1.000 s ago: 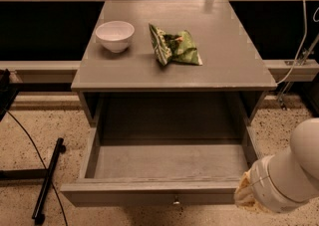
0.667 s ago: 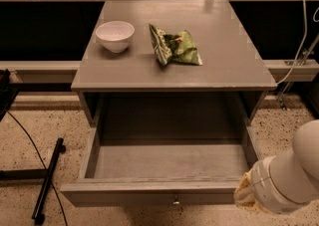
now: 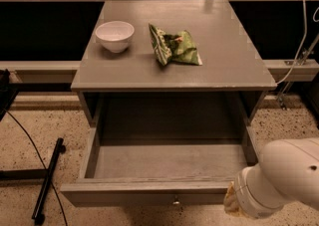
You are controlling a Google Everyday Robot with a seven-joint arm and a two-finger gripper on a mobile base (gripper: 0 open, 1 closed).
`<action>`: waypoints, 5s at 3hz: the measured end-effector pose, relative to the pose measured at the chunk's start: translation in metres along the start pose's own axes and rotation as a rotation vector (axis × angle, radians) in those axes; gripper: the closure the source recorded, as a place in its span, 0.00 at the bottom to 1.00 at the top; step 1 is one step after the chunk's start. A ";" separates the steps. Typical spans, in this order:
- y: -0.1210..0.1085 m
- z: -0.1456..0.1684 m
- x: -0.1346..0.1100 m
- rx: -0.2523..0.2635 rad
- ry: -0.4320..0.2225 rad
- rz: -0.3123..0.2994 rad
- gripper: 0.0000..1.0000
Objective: Close top drawer
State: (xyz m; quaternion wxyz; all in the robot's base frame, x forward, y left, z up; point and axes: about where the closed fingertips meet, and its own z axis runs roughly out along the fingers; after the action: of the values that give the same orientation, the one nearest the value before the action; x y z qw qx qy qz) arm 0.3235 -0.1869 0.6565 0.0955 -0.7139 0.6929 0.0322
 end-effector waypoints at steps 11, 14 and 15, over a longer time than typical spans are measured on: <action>-0.093 0.093 -0.011 0.340 -0.134 0.036 1.00; -0.179 0.098 -0.015 0.521 -0.175 0.013 1.00; -0.203 0.118 -0.025 0.508 -0.223 0.014 1.00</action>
Offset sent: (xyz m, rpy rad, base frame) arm 0.0139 0.0082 -0.0719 0.0338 0.0113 -0.1001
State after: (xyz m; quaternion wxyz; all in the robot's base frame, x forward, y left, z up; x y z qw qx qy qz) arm 0.5351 -0.1370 0.5643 0.3466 -0.6546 0.6688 -0.0635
